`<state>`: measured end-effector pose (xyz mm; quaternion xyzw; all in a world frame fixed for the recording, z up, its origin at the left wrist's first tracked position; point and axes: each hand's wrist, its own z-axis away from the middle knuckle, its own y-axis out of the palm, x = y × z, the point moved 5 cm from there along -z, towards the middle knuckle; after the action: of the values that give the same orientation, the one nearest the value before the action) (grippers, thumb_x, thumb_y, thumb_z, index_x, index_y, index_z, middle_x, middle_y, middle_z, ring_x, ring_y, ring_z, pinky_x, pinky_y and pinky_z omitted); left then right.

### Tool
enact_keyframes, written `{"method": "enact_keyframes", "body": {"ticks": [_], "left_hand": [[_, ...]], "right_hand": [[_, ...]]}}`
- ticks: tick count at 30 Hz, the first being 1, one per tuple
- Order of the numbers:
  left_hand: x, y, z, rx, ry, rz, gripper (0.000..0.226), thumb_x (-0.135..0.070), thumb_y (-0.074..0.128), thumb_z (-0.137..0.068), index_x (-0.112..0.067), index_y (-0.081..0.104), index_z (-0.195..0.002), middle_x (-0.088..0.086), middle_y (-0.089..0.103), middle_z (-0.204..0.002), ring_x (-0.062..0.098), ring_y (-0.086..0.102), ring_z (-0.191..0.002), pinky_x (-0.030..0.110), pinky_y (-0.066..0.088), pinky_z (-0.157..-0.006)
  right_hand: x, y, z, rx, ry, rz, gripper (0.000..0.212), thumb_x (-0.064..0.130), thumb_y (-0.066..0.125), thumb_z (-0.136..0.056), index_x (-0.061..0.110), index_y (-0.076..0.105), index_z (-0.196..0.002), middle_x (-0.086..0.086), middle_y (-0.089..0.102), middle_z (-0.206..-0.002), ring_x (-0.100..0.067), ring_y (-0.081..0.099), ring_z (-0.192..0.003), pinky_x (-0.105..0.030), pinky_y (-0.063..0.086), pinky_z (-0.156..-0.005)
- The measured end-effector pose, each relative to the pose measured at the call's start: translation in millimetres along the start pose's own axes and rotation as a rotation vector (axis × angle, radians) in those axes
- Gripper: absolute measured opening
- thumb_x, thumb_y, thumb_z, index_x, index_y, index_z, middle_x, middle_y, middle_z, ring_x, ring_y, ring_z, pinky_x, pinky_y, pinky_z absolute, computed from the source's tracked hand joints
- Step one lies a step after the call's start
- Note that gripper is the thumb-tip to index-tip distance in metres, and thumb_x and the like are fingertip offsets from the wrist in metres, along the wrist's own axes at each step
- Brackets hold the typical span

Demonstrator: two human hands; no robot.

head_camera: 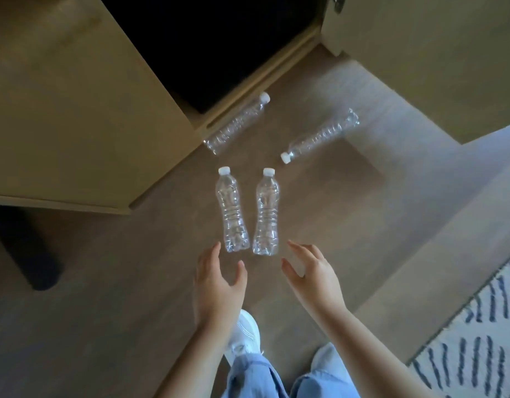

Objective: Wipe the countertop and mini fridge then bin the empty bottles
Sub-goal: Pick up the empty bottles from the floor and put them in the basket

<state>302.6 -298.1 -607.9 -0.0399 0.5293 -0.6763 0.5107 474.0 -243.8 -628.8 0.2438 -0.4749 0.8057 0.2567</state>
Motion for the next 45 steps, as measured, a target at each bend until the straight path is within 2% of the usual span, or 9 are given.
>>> {"method": "enact_keyframes", "body": {"ticks": [4,7,15,19,24,29,31,35,45], "left_hand": [[33,48,-29,0.003,0.028,-0.015,0.056,-0.027,0.063,-0.082,-0.015,0.043,-0.133,0.004,0.047,-0.136,0.023,0.046,-0.122,0.031,0.035,-0.098],[55,75,-49,-0.012,-0.019,0.031,0.059,-0.027,0.065,-0.080,-0.014,0.043,-0.133,0.004,0.047,-0.137,0.021,0.043,-0.124,0.023,0.029,-0.097],[84,118,-88,-0.005,-0.063,0.075,0.070,-0.034,0.065,-0.080,-0.018,0.032,-0.140,0.009,0.042,-0.141,0.024,0.038,-0.129,0.034,0.032,-0.100],[86,127,-100,0.012,-0.014,0.052,0.072,-0.035,0.065,-0.080,-0.018,0.030,-0.141,0.009,0.043,-0.139,0.025,0.040,-0.127,0.036,0.033,-0.099],[89,135,-111,0.034,0.004,0.091,0.071,-0.030,0.068,-0.078,-0.017,0.032,-0.139,0.009,0.048,-0.135,0.023,0.045,-0.122,0.031,0.035,-0.095],[95,142,-119,0.062,-0.014,0.154,0.075,-0.030,0.068,-0.079,-0.019,0.028,-0.141,0.007,0.044,-0.140,0.023,0.044,-0.125,0.041,0.038,-0.099],[96,145,-121,0.060,-0.033,0.164,0.077,-0.032,0.069,-0.078,-0.020,0.027,-0.141,0.006,0.044,-0.139,0.023,0.044,-0.125,0.041,0.038,-0.099],[100,146,-122,0.063,-0.055,0.187,0.080,-0.036,0.070,-0.076,-0.024,0.027,-0.141,0.006,0.047,-0.137,0.020,0.045,-0.124,0.038,0.039,-0.098],[81,110,-87,-0.003,-0.084,0.310,0.073,-0.030,0.073,-0.071,-0.030,0.039,-0.134,0.000,0.060,-0.119,0.018,0.057,-0.108,0.040,0.046,-0.091]], "right_hand": [[-40,41,-29,0.006,0.045,-0.053,0.046,0.029,0.061,-0.083,0.027,0.051,-0.128,0.003,0.056,-0.117,-0.013,0.055,-0.104,-0.013,0.033,-0.071],[-57,63,-48,-0.009,0.086,-0.107,0.048,0.031,0.063,-0.083,0.025,0.050,-0.129,0.001,0.055,-0.117,-0.014,0.053,-0.107,-0.012,0.032,-0.075],[-66,104,-83,-0.025,0.075,-0.197,0.046,0.025,0.064,-0.084,0.020,0.052,-0.127,-0.007,0.049,-0.123,-0.015,0.048,-0.116,-0.011,0.029,-0.090],[-70,121,-88,-0.041,0.079,-0.228,0.050,0.026,0.066,-0.081,0.025,0.050,-0.129,-0.005,0.048,-0.122,-0.014,0.049,-0.114,-0.008,0.030,-0.083],[-76,140,-88,-0.030,0.098,-0.248,0.064,0.029,0.067,-0.079,0.040,0.036,-0.134,0.003,0.044,-0.119,-0.010,0.050,-0.107,-0.008,0.031,-0.079],[-76,149,-92,-0.025,0.099,-0.299,0.068,0.026,0.068,-0.077,0.040,0.034,-0.134,-0.001,0.044,-0.124,-0.011,0.049,-0.109,-0.005,0.030,-0.077],[-76,151,-93,-0.027,0.085,-0.301,0.069,0.025,0.069,-0.077,0.039,0.033,-0.134,-0.002,0.044,-0.126,-0.005,0.047,-0.110,-0.004,0.030,-0.079],[-76,151,-94,-0.055,0.079,-0.328,0.070,0.022,0.071,-0.075,0.039,0.036,-0.133,0.001,0.045,-0.120,0.027,0.039,-0.089,0.009,0.026,-0.072],[-49,108,-62,-0.080,0.034,-0.359,0.065,0.016,0.073,-0.073,0.028,0.047,-0.130,-0.001,0.052,-0.115,0.030,0.035,-0.096,0.009,0.023,-0.078]]}}
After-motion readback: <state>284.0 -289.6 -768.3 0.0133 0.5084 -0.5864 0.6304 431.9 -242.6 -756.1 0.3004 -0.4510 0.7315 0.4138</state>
